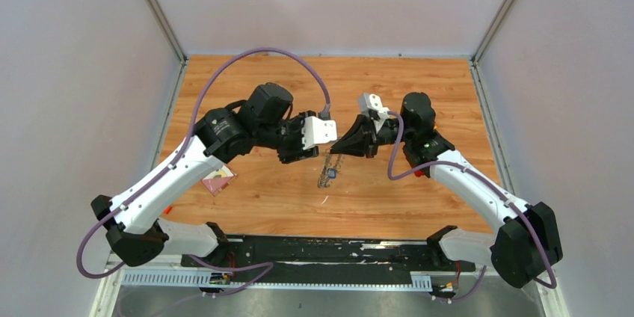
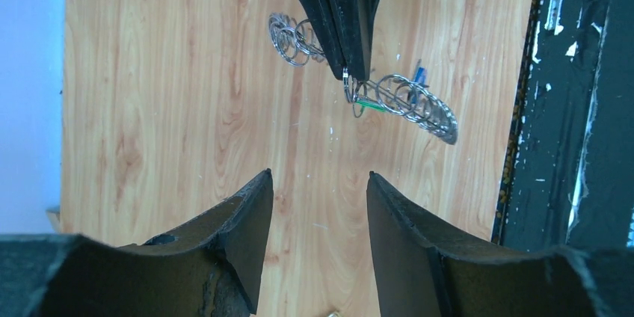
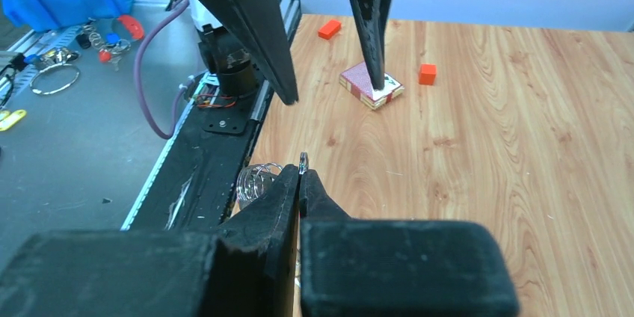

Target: Put the keys on the keyring

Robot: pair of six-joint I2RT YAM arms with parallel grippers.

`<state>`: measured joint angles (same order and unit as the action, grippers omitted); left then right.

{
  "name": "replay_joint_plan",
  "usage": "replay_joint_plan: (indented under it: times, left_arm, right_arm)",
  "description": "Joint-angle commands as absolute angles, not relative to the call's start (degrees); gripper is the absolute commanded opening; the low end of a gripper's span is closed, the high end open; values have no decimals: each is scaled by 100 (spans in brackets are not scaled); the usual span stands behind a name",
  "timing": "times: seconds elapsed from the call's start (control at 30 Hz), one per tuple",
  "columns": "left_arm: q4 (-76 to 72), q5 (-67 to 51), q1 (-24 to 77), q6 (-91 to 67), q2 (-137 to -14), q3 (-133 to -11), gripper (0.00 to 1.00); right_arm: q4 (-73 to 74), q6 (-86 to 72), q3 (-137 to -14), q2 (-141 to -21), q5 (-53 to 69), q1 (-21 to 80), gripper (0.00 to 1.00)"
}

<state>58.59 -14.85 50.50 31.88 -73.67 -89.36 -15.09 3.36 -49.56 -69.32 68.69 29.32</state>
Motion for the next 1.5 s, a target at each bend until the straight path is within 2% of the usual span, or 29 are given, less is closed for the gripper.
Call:
replay_joint_plan:
  times: [0.0, 0.17, 0.67, 0.9, 1.1, 1.3, 1.47]
  left_arm:
    - [4986, -1591, 5033, 3431, -7191, -8448, 57]
    - [4257, -1981, 5035, 3364, -6989, -7839, 57]
    - [4181, -3017, 5034, 3195, -7145, -7682, 55]
    - [4284, -2969, 5029, 3177, -7292, -7782, 37]
    - [4355, -2752, 5033, 3260, -7255, -7741, 32]
    - [4413, -2748, 5034, 3243, -7310, -7817, 17]
    - [4477, -2799, 5031, 3246, -7404, -7846, 10]
  right_arm:
    - [-1571, 465, -5221, -6794, 7332, 2894, 0]
    - [-1564, 423, -5247, -6804, 7428, 2874, 0]
    - [-1420, 582, -5255, -6802, 7435, 2832, 0]
    - [-1390, 599, -5264, -6788, 7445, 2839, 0]
    - [-1380, 622, -5259, -6761, 7453, 2826, 0]
    - [-1371, 630, -5264, -6759, 7446, 2829, 0]
    - [-1370, 630, -5256, -6725, 7399, 2830, 0]
